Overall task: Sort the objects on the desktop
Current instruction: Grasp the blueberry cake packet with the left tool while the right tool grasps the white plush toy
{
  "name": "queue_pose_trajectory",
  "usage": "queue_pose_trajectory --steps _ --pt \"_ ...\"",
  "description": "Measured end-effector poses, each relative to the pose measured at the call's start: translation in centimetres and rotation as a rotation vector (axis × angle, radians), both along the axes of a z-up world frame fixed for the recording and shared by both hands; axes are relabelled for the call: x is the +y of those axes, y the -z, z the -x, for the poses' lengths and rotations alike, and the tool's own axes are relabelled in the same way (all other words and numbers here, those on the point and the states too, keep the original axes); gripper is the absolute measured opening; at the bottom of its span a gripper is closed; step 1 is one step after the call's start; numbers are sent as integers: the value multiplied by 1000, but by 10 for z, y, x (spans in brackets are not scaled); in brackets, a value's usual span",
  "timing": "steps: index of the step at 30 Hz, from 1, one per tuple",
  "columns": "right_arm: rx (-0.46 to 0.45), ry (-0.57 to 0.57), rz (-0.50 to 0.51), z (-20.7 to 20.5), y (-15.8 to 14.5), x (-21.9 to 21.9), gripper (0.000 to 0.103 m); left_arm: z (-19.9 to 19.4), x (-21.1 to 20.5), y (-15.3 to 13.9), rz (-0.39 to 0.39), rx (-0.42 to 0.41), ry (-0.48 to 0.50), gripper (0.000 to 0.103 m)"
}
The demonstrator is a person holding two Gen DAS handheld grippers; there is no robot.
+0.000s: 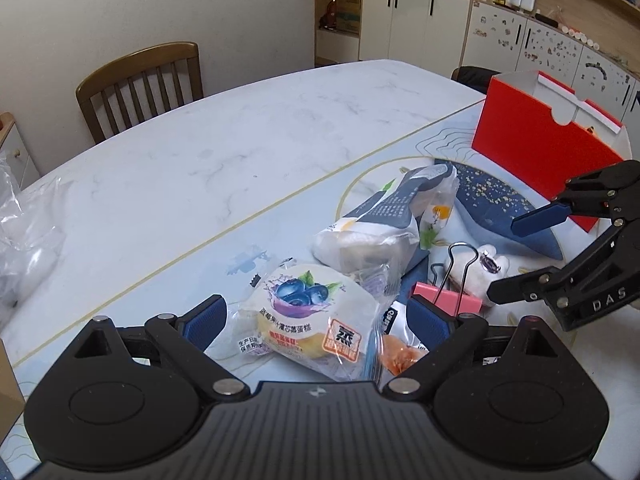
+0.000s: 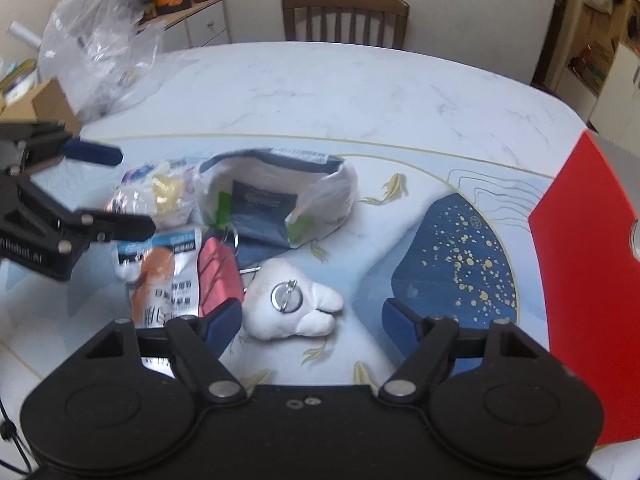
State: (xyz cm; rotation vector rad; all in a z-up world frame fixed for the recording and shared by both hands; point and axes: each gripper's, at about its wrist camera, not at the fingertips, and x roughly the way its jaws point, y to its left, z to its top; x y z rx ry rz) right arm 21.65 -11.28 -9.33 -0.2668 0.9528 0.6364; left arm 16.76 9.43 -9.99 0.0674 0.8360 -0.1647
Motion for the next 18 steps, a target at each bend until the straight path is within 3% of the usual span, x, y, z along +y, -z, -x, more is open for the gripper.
queue_pose_trajectory --steps 18 --pt "80 73 -31 -15 17 10 69 -12 7 15 46 35 -44 96"
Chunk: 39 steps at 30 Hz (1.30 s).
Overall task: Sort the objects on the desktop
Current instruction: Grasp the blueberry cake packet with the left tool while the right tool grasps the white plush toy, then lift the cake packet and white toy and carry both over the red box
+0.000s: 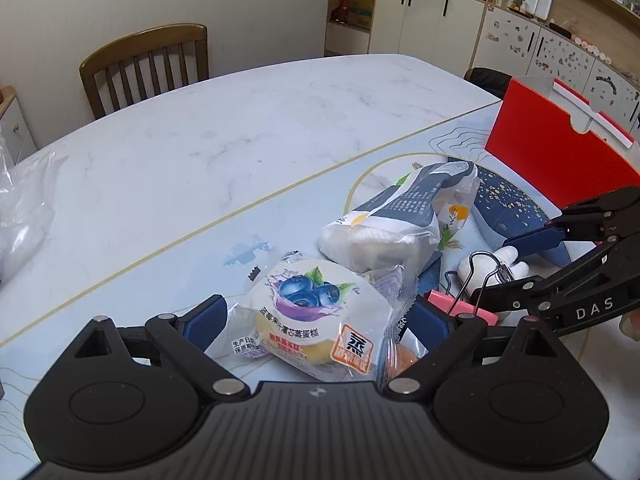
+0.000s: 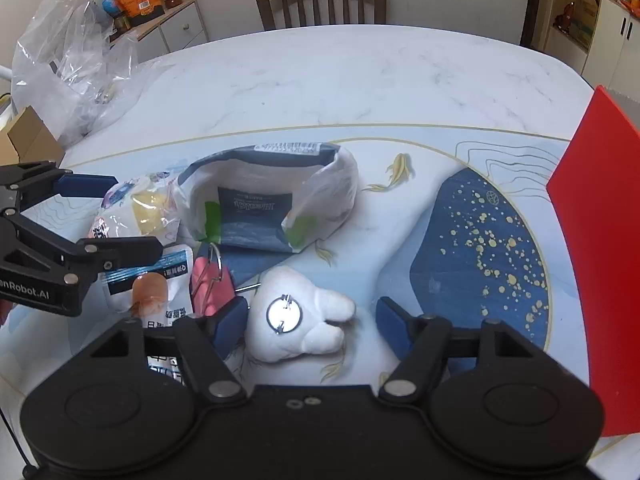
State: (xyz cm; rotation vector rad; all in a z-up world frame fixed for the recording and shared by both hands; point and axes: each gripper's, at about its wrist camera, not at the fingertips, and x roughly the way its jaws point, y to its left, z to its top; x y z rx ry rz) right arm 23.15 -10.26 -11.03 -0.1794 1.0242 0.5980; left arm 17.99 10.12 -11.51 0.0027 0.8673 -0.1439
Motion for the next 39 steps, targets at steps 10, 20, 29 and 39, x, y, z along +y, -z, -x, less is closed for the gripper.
queue_pose_trajectory --steps 10,20,29,39 --pt "8 -10 -23 1 -2 1 49 3 3 -3 13 -10 -28 84" --pt "-4 30 -34 1 -7 -11 44 8 5 -8 10 -13 -62 70" --pt "-21 63 -53 3 -21 -26 44 15 4 -17 32 -21 -107 68" --pt "-43 79 -97 12 -49 -47 44 31 -9 -48 31 -53 -111 68"
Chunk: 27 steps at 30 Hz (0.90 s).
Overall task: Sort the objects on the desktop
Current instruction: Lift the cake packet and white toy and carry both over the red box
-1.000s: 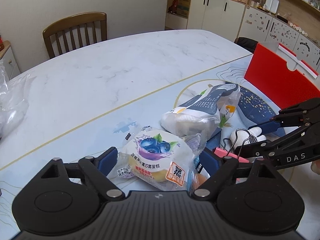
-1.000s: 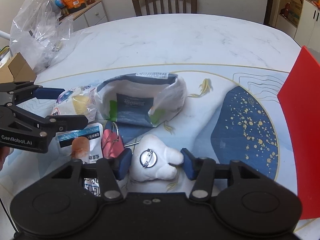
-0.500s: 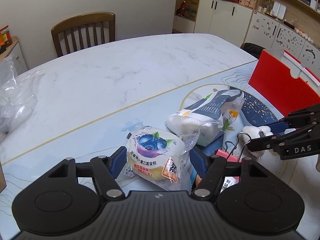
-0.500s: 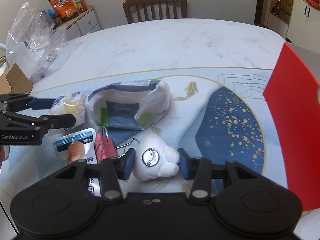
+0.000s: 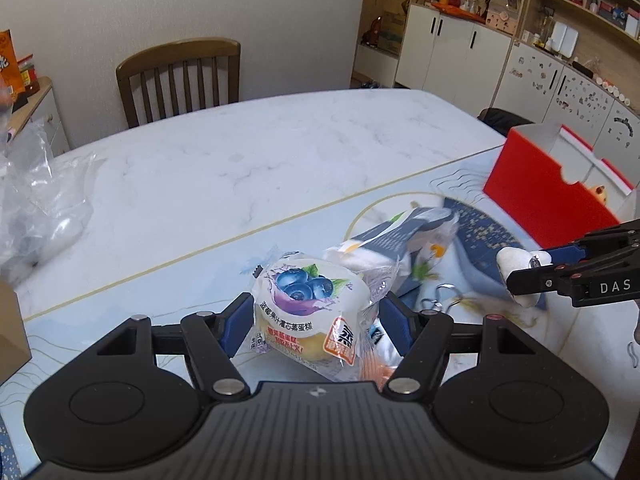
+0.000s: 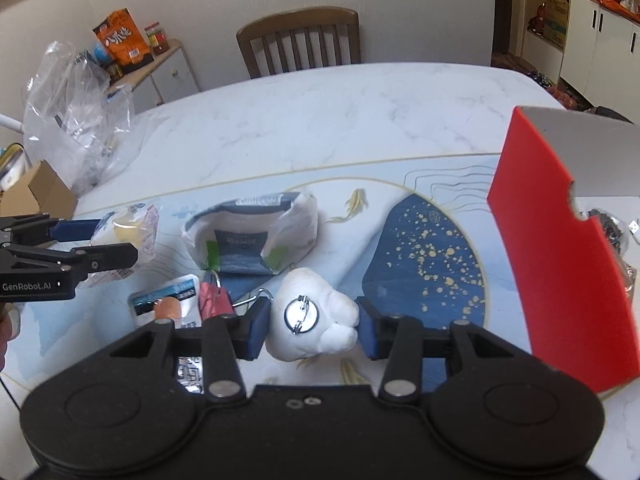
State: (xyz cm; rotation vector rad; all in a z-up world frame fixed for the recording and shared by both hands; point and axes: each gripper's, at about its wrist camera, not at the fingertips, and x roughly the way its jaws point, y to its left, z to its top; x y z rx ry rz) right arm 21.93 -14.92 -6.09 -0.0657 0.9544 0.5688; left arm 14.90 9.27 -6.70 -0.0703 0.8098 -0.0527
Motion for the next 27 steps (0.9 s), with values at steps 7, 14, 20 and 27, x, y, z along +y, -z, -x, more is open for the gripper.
queue_pose_trajectory --steps 7,14,20,27 --pt "-20 8 -17 9 -23 -14 44 9 -20 -27 24 -20 6 68" --pt "-45 7 -28 17 -45 -33 44 18 -47 -50 31 -45 56 68" --pt "-54 17 -33 22 -58 -55 44 22 -73 -64 38 -55 90 68" --pt "-74 40 -39 24 -75 -88 44 19 -105 -75 63 -64 144 68"
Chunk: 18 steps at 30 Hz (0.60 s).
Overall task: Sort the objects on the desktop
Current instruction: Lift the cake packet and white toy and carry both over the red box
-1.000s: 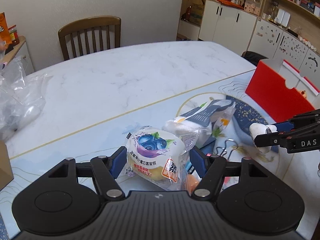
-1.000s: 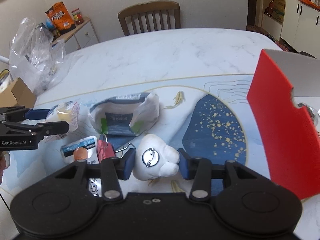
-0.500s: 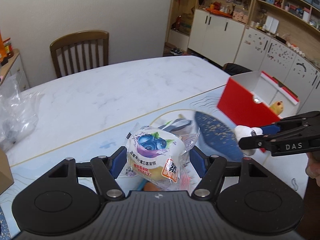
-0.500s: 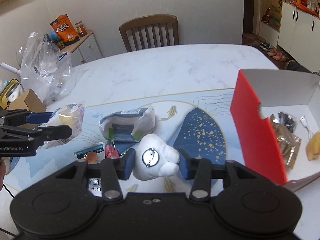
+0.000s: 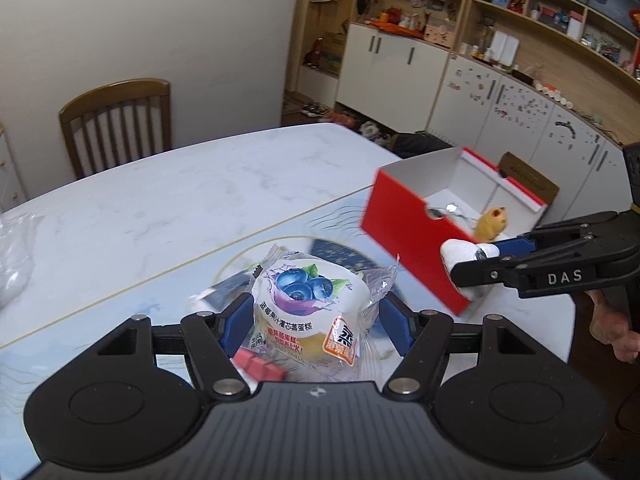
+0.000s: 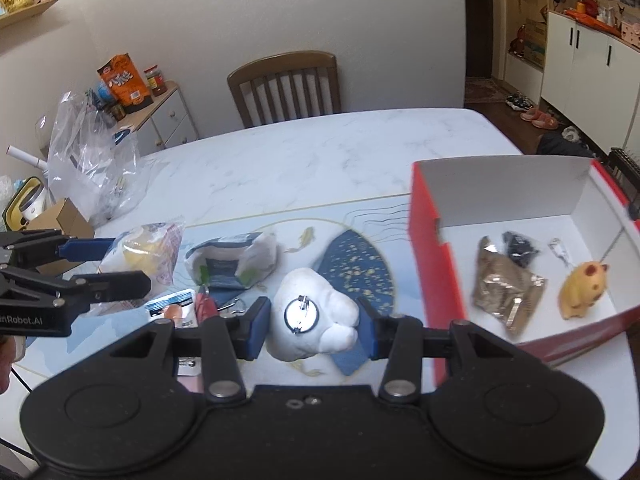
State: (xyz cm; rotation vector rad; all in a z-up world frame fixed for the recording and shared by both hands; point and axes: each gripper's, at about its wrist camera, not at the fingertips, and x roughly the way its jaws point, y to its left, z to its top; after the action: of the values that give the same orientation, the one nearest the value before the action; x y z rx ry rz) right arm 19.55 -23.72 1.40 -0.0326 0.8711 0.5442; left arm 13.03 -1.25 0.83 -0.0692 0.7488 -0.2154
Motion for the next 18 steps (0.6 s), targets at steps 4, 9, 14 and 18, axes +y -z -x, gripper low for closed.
queue_pose_trajectory --steps 4,9,14,18 --pt "-13 4 1 -1 -8 -19 44 -3 -21 -8 13 -23 32 68" --pt "-29 12 -3 -4 -15 -43 44 -10 -48 -17 16 -37 73 68" --pt "-37 19 -10 -13 -19 -67 44 -20 -75 -22 19 -46 107 68" --pt "-44 28 -13 -21 -20 -87 44 -31 -97 -22 17 -48 126 68"
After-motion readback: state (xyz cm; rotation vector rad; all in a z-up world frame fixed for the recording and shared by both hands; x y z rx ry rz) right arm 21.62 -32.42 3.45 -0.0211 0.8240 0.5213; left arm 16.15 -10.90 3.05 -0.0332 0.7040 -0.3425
